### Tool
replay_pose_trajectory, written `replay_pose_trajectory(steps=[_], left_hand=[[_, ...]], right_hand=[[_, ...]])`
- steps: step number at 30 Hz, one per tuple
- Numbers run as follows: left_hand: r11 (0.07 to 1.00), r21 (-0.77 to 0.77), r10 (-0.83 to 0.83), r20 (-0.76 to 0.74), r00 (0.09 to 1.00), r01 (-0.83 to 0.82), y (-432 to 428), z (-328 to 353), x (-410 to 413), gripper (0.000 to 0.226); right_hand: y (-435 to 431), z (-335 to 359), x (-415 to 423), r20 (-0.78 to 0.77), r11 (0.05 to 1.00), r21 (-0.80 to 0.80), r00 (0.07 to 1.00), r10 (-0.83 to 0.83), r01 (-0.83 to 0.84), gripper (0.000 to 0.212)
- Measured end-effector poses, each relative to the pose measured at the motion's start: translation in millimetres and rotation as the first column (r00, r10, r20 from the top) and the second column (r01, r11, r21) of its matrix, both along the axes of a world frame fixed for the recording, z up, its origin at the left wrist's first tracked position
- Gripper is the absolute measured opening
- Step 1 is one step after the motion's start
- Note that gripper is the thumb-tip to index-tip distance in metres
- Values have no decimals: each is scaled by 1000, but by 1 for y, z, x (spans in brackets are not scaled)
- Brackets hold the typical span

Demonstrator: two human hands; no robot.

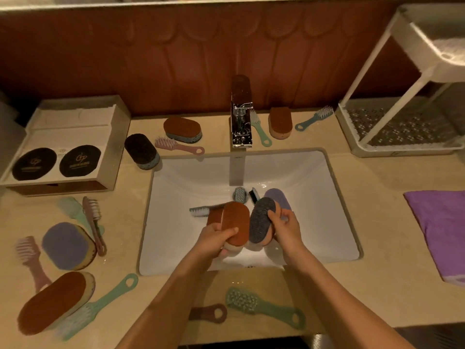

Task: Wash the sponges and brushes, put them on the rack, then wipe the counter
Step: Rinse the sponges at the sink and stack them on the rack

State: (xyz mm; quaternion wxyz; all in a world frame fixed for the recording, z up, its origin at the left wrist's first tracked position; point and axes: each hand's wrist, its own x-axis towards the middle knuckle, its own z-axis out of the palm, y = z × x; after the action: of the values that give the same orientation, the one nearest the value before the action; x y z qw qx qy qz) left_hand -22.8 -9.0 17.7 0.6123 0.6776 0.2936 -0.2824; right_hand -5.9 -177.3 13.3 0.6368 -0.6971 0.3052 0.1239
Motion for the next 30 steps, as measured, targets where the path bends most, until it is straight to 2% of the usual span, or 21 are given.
replay_pose_trajectory(steps=[3, 6, 10, 15, 18, 23, 26, 30], left_hand=[[993, 2, 117, 68, 991, -118, 0, 21, 2, 39], [972, -55, 233, 119, 965, -228, -1, 46, 7, 28], [979, 39, 183, 293, 938, -203, -6, 77, 10, 32], [982, 158, 19, 475, 880, -106, -12, 113, 8, 38], [988, 130, 11, 488, 873, -85, -9, 123, 7, 40], [998, 49, 17, 430, 902, -42, -7, 136, 8, 24], [999, -20, 36, 438, 898, -30, -8, 140, 5, 21], [1000, -12, 8, 560, 828, -2, -8, 146, -3, 24]], right_hand=[[-3, 23, -1, 58, 995, -29, 994, -93, 95, 22], [-4, 46, 0, 115, 987, 10, 980, -163, 163, 25], [7, 73, 2, 135, 971, 206, 980, -148, 118, 26], [29, 103, 6, 134, 967, 251, 989, -68, 33, 29], [39, 118, 6, 172, 943, 330, 985, -18, -40, 32], [52, 130, -6, 313, 941, 220, 932, 182, -257, 37], [52, 133, -13, 362, 942, 205, 915, 178, -265, 43], [47, 142, -15, 375, 922, 284, 915, 147, -264, 39]])
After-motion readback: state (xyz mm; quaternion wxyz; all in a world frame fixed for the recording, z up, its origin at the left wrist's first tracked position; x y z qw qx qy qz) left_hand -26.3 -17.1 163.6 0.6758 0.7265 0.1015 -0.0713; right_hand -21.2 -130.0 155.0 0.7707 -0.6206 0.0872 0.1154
